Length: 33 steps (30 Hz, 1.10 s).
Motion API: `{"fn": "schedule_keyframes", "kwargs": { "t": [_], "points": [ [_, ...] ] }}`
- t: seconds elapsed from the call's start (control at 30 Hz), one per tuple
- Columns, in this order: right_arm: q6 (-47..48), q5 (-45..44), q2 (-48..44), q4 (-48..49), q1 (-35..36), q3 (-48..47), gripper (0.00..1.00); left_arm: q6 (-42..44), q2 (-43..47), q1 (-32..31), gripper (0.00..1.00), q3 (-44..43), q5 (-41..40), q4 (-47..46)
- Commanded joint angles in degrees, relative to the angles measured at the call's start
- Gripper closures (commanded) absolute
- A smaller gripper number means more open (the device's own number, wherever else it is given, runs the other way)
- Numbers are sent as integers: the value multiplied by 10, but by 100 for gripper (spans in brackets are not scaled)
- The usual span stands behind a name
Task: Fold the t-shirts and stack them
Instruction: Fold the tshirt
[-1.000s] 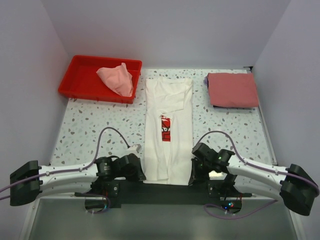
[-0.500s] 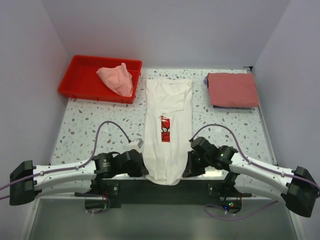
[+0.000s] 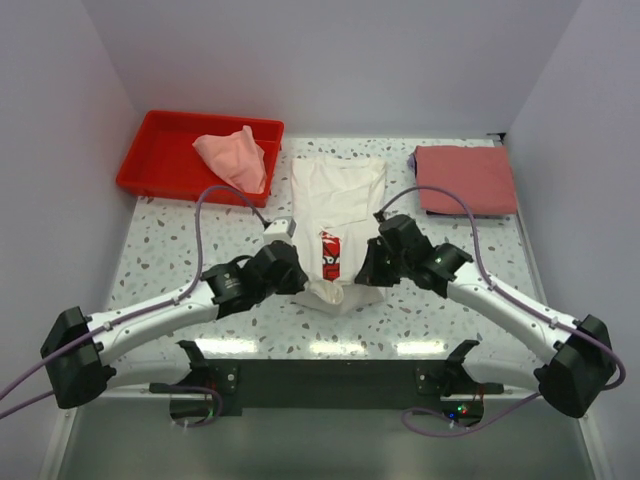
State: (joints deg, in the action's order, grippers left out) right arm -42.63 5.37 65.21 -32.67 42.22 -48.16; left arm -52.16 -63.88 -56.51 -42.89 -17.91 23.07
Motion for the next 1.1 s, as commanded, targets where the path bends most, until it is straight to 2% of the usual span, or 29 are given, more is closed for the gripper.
{"fn": "schedule_keyframes", "kwargs": {
  "t": [0.0, 0.27, 0.57, 0.83, 1.07],
  "points": [
    [50, -52, 17, 32, -25, -64, 100, 65, -26, 50, 100, -54, -29, -50],
    [80, -68, 82, 49, -81, -126, 100, 114, -96, 153, 100, -102, 22, -117],
    [99, -72, 140, 62, -131, -154, 100, 152, -199, 205, 100, -169, 77, -147],
    [134, -88, 194, 91, -150, -165, 100, 177, -248, 241, 100, -179, 91, -177],
    [147, -73, 266, 113, -179, -189, 100, 188, -331, 262, 100, -215, 119, -192]
  ]
}}
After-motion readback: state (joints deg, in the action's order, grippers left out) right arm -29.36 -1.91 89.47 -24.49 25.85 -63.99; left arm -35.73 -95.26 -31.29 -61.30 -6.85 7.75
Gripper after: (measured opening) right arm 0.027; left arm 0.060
